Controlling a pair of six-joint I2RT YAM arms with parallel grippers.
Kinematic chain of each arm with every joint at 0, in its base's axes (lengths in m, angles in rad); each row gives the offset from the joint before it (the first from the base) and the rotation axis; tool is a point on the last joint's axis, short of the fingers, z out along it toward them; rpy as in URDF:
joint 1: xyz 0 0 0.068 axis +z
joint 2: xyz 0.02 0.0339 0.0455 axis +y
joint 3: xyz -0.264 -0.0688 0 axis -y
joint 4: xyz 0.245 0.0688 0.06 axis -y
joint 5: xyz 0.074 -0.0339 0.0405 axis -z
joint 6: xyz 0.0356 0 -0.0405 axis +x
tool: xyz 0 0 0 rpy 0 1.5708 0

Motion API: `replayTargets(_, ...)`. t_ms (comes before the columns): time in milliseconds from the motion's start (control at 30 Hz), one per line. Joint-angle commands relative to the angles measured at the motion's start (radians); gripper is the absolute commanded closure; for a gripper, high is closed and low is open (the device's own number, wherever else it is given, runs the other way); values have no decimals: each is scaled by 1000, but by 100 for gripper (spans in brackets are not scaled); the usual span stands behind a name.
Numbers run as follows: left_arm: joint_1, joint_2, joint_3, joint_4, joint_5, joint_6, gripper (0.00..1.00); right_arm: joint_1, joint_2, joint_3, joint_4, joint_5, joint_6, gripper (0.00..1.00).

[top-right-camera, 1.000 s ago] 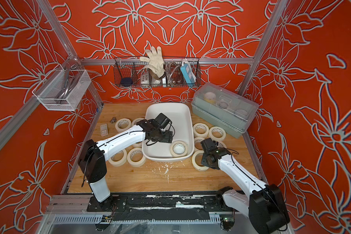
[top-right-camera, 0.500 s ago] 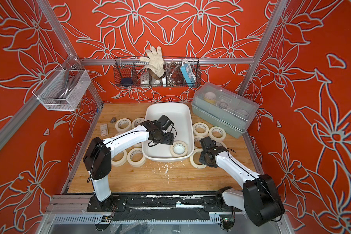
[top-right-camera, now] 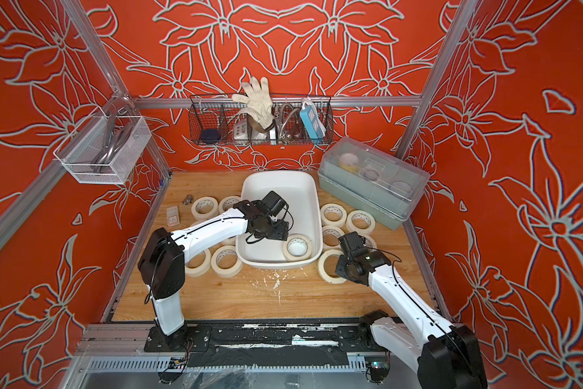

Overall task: Take out the art tape in the storage box
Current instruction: Place the art tape at the center of the board, then pick up the art tape from the storage box.

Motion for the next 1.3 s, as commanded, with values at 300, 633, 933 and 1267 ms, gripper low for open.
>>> replayTargets(300, -2, 16, 6, 13, 23, -8, 22, -5, 214, 32, 101, -13, -56, 82)
replayTargets(633, -2, 17, -3, 20, 30, -3, 22, -13, 204, 144, 22, 16, -97, 55)
replayTargets(933, -4, 27, -29, 75, 114, 53, 25, -14, 54, 254, -73, -22, -162, 51)
replayTargets(1267, -11, 67, -77, 131, 142, 117, 27, -13, 1, 343, -98, -119, -201, 51)
